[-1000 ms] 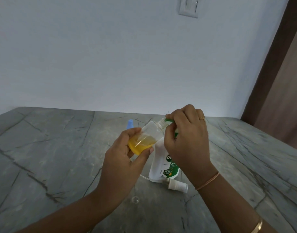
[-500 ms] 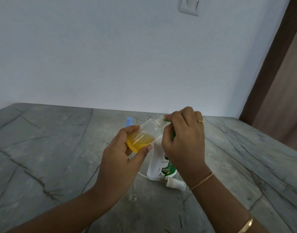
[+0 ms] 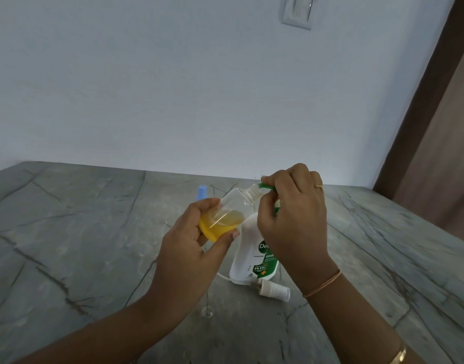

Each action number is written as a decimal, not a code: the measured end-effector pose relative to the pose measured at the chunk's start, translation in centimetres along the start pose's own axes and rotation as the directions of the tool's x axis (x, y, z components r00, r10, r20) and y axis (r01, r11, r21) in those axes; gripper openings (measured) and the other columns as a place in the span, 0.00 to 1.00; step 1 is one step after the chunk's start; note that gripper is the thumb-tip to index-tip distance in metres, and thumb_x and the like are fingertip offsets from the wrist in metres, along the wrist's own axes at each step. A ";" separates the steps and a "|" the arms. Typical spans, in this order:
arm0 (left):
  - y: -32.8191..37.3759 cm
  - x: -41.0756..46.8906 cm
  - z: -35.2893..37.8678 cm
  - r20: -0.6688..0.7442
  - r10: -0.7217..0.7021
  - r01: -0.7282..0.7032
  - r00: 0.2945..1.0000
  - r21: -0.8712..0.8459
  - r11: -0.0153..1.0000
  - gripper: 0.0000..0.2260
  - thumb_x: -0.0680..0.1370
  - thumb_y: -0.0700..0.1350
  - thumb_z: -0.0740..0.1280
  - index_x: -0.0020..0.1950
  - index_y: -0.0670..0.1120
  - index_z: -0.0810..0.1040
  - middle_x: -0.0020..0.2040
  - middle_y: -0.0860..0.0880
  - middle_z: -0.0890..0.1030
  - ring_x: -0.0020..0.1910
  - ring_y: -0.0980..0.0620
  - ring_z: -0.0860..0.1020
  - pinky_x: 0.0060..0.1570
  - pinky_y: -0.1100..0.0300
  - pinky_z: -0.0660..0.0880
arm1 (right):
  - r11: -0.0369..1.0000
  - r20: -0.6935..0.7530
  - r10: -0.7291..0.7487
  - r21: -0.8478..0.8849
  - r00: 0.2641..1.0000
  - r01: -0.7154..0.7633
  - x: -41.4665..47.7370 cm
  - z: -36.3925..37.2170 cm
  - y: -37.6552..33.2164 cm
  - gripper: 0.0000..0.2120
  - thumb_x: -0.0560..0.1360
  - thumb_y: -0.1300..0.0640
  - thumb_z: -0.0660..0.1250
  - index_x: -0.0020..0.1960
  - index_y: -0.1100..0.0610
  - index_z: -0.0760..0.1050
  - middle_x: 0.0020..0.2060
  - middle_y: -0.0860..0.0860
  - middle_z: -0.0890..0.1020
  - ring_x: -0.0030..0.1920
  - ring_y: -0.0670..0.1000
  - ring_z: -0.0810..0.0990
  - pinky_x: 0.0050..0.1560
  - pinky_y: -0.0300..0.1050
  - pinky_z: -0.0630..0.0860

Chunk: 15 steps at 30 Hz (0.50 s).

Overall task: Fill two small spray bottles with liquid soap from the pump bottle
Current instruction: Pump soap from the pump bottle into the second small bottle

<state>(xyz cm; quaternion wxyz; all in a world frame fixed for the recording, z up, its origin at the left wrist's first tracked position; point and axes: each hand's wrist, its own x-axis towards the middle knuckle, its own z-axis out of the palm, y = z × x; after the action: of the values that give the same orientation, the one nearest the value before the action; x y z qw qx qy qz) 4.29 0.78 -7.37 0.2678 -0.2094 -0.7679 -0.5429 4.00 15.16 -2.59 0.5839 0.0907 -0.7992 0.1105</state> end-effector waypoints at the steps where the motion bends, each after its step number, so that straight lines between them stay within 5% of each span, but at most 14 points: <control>1: 0.0 0.0 0.0 -0.001 -0.001 0.001 1.000 -0.005 1.000 0.21 0.66 0.55 0.69 0.57 0.57 0.68 0.53 0.56 0.78 0.50 0.56 0.79 0.46 0.70 0.77 | 1.000 -0.008 0.000 0.003 1.000 0.000 -0.1 0.1 0.0 0.11 0.69 0.62 0.57 0.42 0.62 0.77 0.37 0.57 0.76 0.38 0.57 0.73 0.39 0.47 0.68; 5: 0.0 0.0 0.0 -0.005 -0.002 0.002 1.000 -0.003 1.000 0.22 0.65 0.55 0.68 0.58 0.56 0.69 0.55 0.53 0.79 0.50 0.53 0.79 0.48 0.65 0.77 | 1.000 -0.022 0.001 0.004 1.000 -0.001 -0.9 0.5 -0.1 0.10 0.69 0.63 0.57 0.42 0.63 0.77 0.37 0.57 0.75 0.38 0.56 0.72 0.39 0.46 0.66; 15: 0.0 0.0 0.1 -0.003 -0.011 0.011 1.000 -0.008 1.000 0.21 0.66 0.56 0.68 0.57 0.58 0.68 0.50 0.62 0.76 0.49 0.59 0.78 0.47 0.77 0.72 | 1.000 0.026 -0.001 0.013 1.000 0.001 -0.1 -0.1 -0.2 0.11 0.69 0.62 0.56 0.42 0.62 0.77 0.38 0.56 0.75 0.39 0.56 0.73 0.41 0.44 0.65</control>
<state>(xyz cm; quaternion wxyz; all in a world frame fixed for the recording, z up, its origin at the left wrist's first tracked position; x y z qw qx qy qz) 4.29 0.85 -7.40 0.2653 -0.2053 -0.7665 -0.5477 4.12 15.03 -2.65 0.5730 0.0963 -0.8058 0.1142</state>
